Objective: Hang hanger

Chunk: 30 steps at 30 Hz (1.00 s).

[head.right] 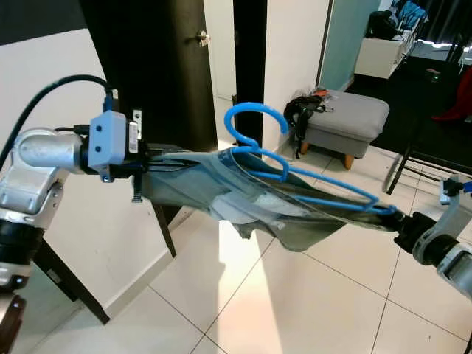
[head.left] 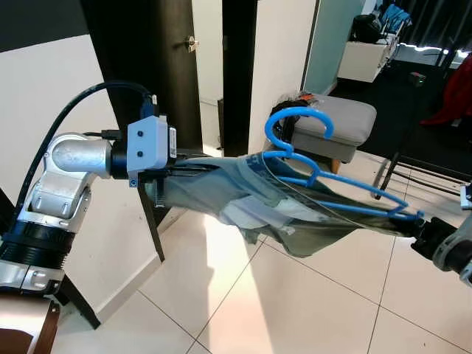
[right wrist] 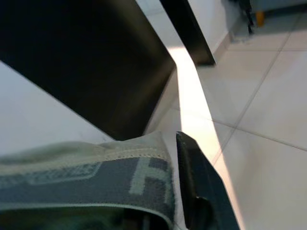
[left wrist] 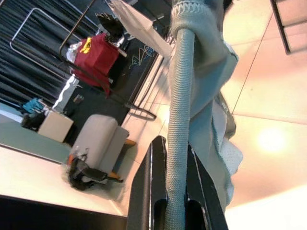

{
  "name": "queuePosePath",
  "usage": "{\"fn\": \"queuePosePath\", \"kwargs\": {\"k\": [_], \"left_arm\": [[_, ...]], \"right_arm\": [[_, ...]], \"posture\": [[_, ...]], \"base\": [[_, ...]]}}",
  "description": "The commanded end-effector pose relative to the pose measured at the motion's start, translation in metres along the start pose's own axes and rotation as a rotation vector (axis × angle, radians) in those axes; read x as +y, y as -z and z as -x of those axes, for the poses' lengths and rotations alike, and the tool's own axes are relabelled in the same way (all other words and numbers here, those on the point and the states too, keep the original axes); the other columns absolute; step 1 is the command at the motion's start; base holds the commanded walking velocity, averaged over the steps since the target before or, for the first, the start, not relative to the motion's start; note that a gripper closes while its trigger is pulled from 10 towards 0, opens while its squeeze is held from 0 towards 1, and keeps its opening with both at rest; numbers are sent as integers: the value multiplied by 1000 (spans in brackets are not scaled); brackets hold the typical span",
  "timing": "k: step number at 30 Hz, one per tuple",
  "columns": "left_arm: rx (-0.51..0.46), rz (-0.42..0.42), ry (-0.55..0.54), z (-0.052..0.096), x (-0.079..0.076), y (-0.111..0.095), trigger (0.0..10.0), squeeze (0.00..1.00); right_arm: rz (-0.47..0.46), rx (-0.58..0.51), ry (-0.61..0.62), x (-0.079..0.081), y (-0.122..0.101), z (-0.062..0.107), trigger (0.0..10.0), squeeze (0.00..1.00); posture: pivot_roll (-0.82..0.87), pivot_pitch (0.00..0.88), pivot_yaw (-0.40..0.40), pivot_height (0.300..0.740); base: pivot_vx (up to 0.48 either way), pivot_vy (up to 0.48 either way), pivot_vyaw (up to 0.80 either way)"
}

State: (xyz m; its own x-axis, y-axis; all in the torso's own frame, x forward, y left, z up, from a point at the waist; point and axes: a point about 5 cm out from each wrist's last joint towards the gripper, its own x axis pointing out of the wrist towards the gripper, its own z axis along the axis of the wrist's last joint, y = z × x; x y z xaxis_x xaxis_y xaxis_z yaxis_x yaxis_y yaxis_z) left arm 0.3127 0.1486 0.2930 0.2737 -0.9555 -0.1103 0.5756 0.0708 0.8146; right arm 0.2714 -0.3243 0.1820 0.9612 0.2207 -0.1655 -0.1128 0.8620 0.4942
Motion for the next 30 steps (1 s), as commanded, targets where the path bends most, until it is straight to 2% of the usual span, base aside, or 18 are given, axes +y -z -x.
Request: {"fn": "queuePosePath", "kwargs": {"k": [1, 4, 8, 13, 22, 24, 25, 29, 30], "left_arm": [[62, -12, 21, 0, -7, 7, 10000, 0], [101, -17, 3, -1, -8, 14, 10000, 0], [202, -4, -107, 0, -4, 28, 10000, 0], [239, -15, -152, 1, -2, 32, 10000, 0], [267, -55, -147, 3, -5, 34, 10000, 0], [278, -71, -128, 1, -10, 35, 10000, 0], [291, -76, -114, -6, -20, 37, 10000, 0], [294, -70, -110, -12, -27, 38, 10000, 0], [296, -59, -110, -18, -34, 38, 10000, 0]], "right_arm": [[-14, -9, 6, 1, -2, 0, 0, 0], [-18, -13, 8, 2, -3, -1, 0, 0], [-28, -18, 6, 3, -5, -2, 0, 0], [-34, -17, 1, 4, -6, -3, 0, 0], [-39, -26, 11, 3, -7, -4, 0, 0], [-37, -36, 15, 3, -9, -4, 0, 0], [-35, -42, 15, 4, -10, -6, 0, 0], [-32, -44, 9, 6, -11, -8, 0, 0], [-28, -41, -1, 9, -10, -10, 0, 0]], "posture": [[152, 0, 24, 740], [152, 0, 24, 740], [149, 0, 24, 740], [150, 0, 23, 740], [151, 0, 25, 740], [151, 0, 25, 740], [151, 0, 26, 740], [152, 0, 25, 740], [152, 0, 24, 740]], "base": [[0, 0, 0], [0, 0, 0], [0, 0, 0], [0, 0, 0], [0, 0, 0], [0, 0, 0], [0, 0, 0], [0, 0, 0], [0, 0, 0]]}}
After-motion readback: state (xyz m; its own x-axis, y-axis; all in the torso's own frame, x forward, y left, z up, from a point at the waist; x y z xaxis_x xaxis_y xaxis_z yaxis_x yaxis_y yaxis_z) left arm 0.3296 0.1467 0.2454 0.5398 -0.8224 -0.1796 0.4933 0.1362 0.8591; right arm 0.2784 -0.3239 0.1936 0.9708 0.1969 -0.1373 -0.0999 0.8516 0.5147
